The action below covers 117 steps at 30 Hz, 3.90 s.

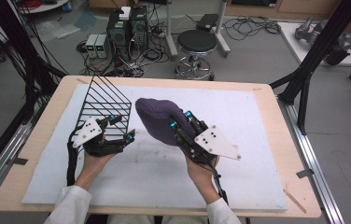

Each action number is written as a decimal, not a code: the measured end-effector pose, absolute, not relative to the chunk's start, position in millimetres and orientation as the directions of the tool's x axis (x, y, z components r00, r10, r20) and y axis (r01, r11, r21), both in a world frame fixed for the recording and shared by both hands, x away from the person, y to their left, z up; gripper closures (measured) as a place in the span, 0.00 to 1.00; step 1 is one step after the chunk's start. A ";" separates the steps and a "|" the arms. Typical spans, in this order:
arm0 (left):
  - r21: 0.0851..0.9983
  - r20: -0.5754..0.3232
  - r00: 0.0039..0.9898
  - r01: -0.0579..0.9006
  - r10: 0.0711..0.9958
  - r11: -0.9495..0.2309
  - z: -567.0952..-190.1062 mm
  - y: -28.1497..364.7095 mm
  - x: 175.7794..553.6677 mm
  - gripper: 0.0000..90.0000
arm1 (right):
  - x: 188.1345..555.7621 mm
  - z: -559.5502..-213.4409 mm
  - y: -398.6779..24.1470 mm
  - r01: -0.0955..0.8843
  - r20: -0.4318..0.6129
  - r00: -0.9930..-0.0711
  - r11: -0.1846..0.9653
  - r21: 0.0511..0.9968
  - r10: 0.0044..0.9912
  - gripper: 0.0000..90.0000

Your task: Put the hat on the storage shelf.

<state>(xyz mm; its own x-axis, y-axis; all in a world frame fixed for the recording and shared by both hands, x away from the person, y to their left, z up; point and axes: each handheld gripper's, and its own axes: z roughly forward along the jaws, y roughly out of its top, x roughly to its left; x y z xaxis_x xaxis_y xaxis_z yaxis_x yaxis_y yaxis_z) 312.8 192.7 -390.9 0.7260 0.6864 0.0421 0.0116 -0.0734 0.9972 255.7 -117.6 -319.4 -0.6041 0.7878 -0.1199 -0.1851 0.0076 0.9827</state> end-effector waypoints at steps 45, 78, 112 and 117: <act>0.994 -0.002 0.780 0.067 0.625 -0.081 -332.8 253.5 319.5 0.92 | 277.4 -290.1 -52.0 -0.151 -0.074 -0.637 -0.030 0.988 0.767 0.79; 0.997 0.006 0.696 0.053 0.718 -0.060 -257.3 320.0 343.4 0.91 | 324.4 -232.7 14.7 -0.128 0.010 -0.665 -0.127 0.984 0.747 0.79; 0.981 -0.111 0.614 0.195 0.781 -0.014 -315.5 358.3 352.4 0.91 | 351.0 -264.2 66.0 -0.055 -0.027 -0.684 -0.015 0.998 0.729 0.79; 0.977 -0.123 0.608 0.214 0.785 -0.012 -324.9 360.8 352.8 0.91 | 357.1 -272.5 70.1 -0.033 -0.016 -0.684 -0.009 0.999 0.729 0.79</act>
